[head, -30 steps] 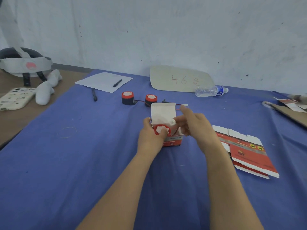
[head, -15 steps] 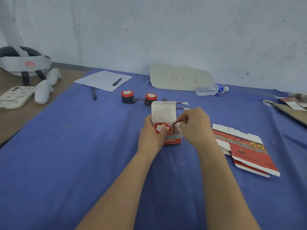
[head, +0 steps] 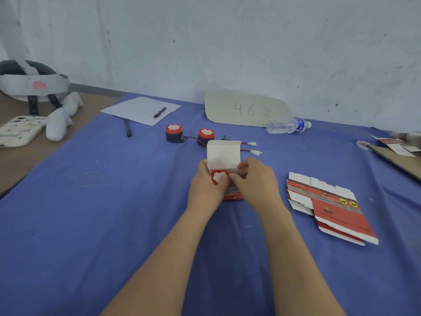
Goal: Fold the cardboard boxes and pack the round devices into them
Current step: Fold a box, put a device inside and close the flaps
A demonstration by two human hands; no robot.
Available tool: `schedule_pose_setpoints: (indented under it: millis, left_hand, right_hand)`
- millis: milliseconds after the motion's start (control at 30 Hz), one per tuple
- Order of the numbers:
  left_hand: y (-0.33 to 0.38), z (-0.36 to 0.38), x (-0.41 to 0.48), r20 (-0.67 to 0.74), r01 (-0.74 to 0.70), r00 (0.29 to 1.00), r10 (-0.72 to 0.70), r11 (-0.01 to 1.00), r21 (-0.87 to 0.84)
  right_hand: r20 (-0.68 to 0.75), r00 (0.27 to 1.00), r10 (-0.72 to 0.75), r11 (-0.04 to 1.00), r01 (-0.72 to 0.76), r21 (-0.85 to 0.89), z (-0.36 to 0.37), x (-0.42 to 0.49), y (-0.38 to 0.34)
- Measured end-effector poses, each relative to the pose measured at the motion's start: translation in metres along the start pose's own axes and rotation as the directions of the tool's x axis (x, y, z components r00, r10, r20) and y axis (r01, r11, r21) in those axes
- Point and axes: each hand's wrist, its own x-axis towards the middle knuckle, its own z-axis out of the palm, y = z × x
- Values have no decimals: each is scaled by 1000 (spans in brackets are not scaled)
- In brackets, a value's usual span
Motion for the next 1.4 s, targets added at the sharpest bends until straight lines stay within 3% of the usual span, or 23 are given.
schedule_pose_setpoints:
  millis: [200,500,833,1133,1400]
  left_hand:
    - [0,1,1,-5,6,1000,-6,1000,-8]
    - [2,1,0,-2,13,1000,-13,1000,-15]
    - [2,1,0,-15,-5,1000,5,1000,26]
    - [1,2,0,-16,-14,1000,14,1000,10]
    - [1,4,0,-17,-53,998,54,996,65]
  right_hand:
    - [3,998,65,991,-65,120,1,4,4]
    - [-70,996,49,969,-31,246,6,7,11]
    - [-93,996,6,998,1,66,2,7,11]
    - [54,994,-94,993,97,-70,3,8,11]
    - [-50,999,3,991,-10,-132,7,9,-8]
